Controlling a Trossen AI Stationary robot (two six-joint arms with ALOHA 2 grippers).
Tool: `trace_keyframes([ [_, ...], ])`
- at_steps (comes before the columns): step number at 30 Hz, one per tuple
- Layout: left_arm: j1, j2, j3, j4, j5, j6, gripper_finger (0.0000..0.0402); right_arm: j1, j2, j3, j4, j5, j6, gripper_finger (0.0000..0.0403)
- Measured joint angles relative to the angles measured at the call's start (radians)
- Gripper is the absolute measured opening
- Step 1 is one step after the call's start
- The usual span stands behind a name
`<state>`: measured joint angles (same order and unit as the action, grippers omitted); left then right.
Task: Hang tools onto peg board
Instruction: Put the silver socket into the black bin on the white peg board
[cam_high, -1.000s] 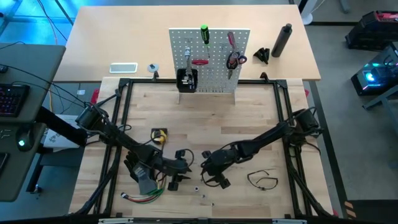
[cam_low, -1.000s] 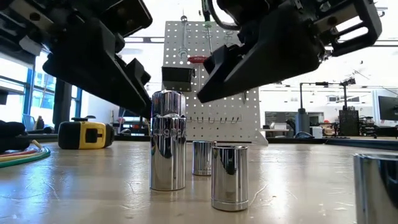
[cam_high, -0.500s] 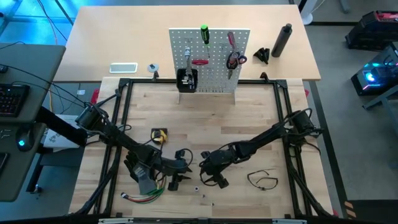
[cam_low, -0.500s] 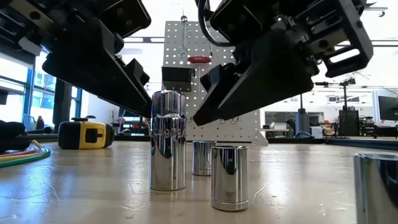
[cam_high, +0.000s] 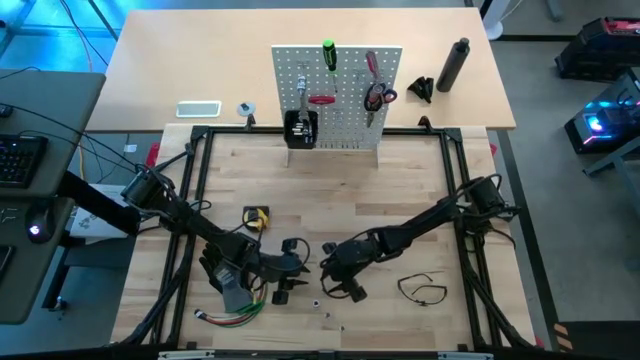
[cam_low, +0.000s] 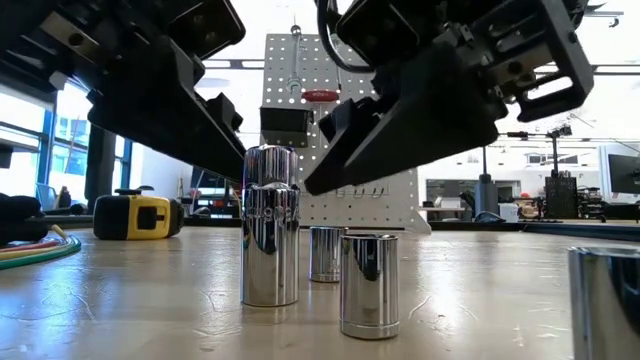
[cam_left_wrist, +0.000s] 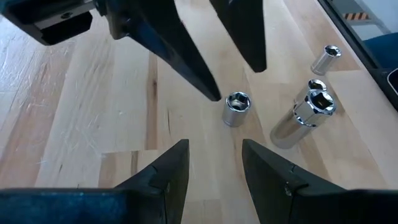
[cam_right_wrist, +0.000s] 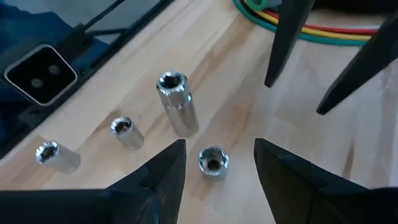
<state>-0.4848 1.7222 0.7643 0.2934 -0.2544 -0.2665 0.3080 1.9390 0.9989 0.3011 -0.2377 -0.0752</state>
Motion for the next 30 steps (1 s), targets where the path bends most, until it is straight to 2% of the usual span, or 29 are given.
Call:
trace_keyframes([
  [9,0.0,0.0,0.0,0.001,-0.024,0.007,0.0142,-0.002,0.061,0.0,0.066,-0.001,0.06,0.0186],
  [30,0.0,0.0,0.0,0.0,-0.031,0.016,0.0142,0.001,0.061,0.0,0.063,-0.039,0.096,0.0186],
])
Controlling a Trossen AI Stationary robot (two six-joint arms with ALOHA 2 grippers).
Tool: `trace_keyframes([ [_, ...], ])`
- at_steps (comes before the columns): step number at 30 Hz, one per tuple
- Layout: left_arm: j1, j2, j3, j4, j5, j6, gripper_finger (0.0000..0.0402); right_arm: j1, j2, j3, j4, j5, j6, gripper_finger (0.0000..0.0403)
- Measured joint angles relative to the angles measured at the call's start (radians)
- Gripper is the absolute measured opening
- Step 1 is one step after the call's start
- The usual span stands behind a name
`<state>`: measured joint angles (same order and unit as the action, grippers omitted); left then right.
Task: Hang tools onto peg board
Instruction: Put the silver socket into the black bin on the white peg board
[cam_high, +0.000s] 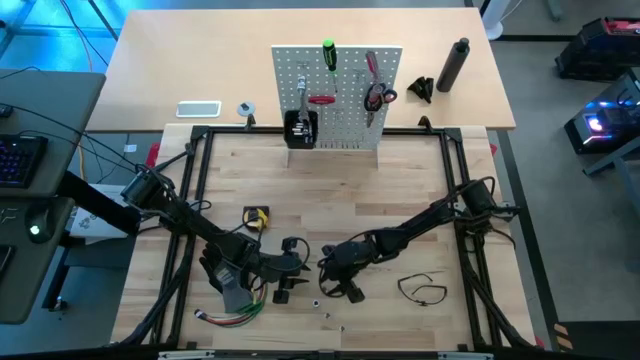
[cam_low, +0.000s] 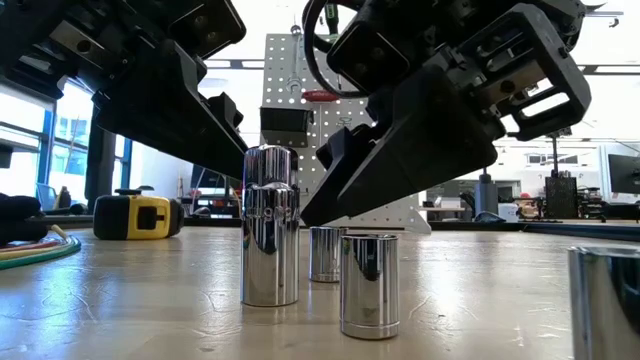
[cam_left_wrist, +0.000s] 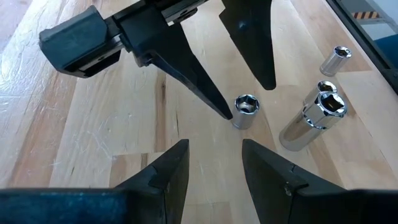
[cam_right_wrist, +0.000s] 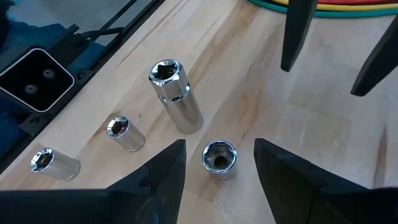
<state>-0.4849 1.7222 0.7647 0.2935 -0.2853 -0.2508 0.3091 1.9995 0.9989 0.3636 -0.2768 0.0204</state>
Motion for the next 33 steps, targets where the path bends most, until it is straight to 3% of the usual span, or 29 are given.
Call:
trace_keyframes([
  [19,0.0,0.0,0.0,0.002,-0.018,0.0,0.0142,0.001,0.041,0.0,0.035,-0.019,0.023,0.0186],
  [33,0.001,0.0,0.0,0.003,-0.038,0.013,0.0142,0.001,0.048,0.0,0.046,0.042,0.006,0.0186],
])
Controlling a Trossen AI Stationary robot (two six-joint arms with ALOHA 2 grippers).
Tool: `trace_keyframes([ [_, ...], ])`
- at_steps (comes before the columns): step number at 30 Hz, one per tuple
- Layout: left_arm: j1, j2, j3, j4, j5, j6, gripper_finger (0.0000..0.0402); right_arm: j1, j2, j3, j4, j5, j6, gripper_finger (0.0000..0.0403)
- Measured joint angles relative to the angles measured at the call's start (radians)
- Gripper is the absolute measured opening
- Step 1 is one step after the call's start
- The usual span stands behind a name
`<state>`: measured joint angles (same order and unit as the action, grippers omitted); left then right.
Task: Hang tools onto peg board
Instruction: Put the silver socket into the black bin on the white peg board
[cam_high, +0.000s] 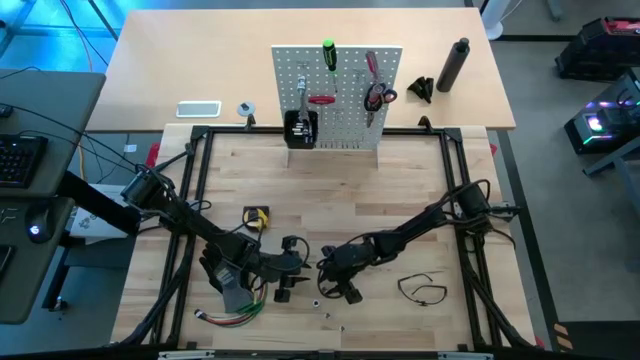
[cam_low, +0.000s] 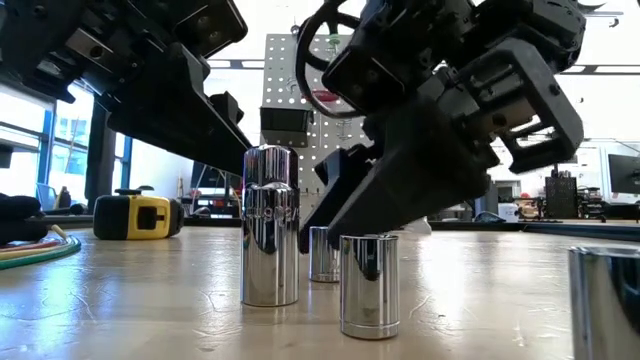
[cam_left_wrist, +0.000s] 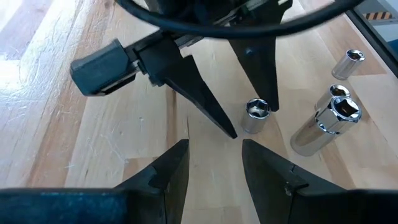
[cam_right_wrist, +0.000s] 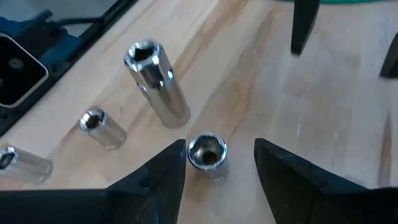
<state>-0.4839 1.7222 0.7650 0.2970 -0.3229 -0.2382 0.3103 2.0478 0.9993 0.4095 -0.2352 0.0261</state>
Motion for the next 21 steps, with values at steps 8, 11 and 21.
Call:
trace_keyframes([
  [8,0.0,0.0,0.0,0.0,-0.002,-0.001,0.0142,0.0,0.01,0.0,0.001,0.004,0.0,0.0149],
  [11,0.0,0.0,0.0,0.0,-0.002,-0.001,0.0142,-0.002,0.01,0.0,0.002,0.005,0.0,0.0116],
  [21,0.0,0.0,0.0,0.0,-0.002,-0.003,0.0142,-0.003,0.01,0.0,0.002,0.011,-0.008,0.0068],
])
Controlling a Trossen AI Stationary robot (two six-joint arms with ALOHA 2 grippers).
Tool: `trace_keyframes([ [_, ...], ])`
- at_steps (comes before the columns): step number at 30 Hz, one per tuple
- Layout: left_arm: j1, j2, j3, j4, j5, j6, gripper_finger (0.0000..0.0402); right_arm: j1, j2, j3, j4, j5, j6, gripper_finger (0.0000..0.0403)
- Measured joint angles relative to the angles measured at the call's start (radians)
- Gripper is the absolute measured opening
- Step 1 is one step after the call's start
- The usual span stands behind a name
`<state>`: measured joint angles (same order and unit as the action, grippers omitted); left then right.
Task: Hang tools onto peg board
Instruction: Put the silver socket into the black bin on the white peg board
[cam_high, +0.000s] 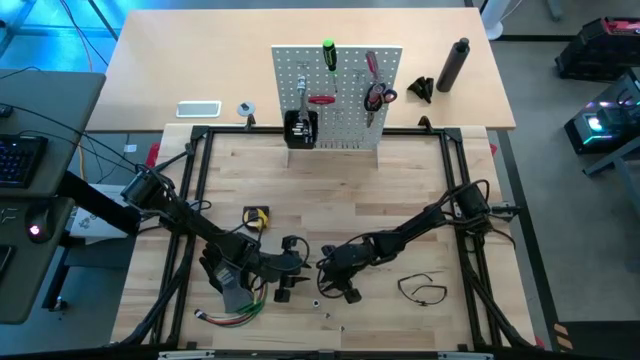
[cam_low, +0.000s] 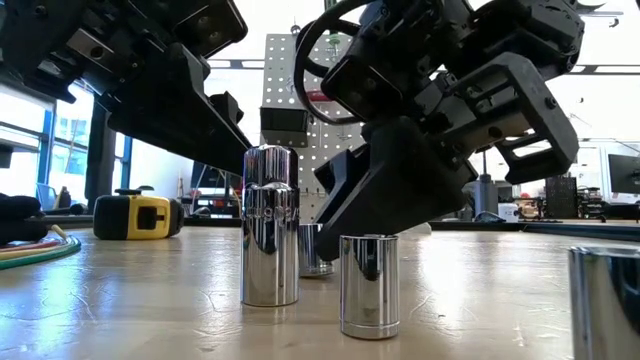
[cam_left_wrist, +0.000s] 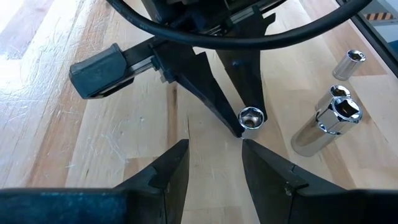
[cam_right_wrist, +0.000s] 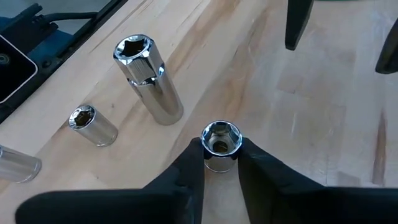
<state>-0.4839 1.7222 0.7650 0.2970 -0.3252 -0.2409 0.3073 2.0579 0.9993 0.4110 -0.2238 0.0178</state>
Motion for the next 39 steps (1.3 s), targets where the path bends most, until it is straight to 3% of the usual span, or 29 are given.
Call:
trace_keyframes([
  [24,0.0,0.0,0.0,-0.007,-0.004,0.008,0.0142,-0.04,0.0,0.0,-0.003,0.016,-0.026,0.0077],
  [39,0.0,0.0,0.0,-0.106,-0.044,-0.005,0.0142,-0.069,-0.005,0.002,-0.026,0.056,-0.052,0.0074],
])
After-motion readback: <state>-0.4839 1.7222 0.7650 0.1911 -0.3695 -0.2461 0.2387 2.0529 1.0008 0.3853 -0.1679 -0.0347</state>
